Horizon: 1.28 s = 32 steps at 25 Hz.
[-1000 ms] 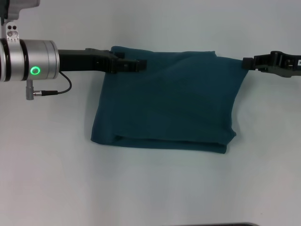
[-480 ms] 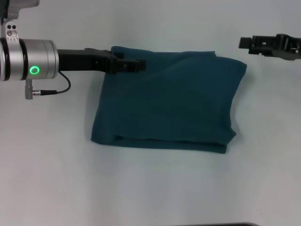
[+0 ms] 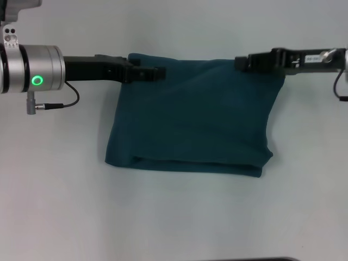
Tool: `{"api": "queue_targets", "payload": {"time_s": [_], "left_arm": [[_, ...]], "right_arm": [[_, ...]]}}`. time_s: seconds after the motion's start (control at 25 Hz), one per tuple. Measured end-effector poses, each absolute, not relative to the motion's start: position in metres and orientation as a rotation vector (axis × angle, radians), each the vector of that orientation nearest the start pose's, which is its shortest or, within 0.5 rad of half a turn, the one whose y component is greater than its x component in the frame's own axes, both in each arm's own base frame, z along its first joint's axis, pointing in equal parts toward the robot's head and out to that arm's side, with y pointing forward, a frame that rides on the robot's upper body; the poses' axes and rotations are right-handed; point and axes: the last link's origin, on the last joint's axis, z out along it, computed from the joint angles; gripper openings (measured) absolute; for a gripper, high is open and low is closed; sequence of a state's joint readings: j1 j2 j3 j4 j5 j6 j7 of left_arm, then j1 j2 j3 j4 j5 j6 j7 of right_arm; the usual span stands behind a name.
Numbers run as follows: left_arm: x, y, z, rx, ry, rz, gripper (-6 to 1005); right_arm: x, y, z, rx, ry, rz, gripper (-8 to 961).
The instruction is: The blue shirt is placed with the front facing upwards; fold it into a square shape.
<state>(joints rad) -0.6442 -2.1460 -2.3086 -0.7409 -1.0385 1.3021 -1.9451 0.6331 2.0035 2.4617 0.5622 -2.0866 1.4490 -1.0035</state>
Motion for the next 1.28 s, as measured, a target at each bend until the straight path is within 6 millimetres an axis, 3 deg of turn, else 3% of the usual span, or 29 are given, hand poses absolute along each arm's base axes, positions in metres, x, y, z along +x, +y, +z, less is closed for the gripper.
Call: {"api": "queue_targets", "payload": {"time_s": [0.16, 0.6, 0.68, 1.28], "left_arm": [[-0.223, 0.375, -0.032, -2.597, -1.151, -0.524, 907], [-0.228, 0.373, -0.030, -2.592, -1.159, -0.516, 906], [-0.229, 0.373, -0.029, -2.592, -1.159, -0.514, 906], [-0.229, 0.373, -0.030, -2.590, -1.161, -0.512, 905]], "right_arm": [[0.263, 0.362, -0.005, -2.457, 1.627, 0.603, 353], [0.262, 0.367, -0.031, -2.475, 1.549, 0.490, 124], [0.263, 0.365, -0.035, -2.487, 1.545, 0.452, 30], [0.271, 0.360, -0.037, -2.496, 1.590, 0.319, 34]]}}
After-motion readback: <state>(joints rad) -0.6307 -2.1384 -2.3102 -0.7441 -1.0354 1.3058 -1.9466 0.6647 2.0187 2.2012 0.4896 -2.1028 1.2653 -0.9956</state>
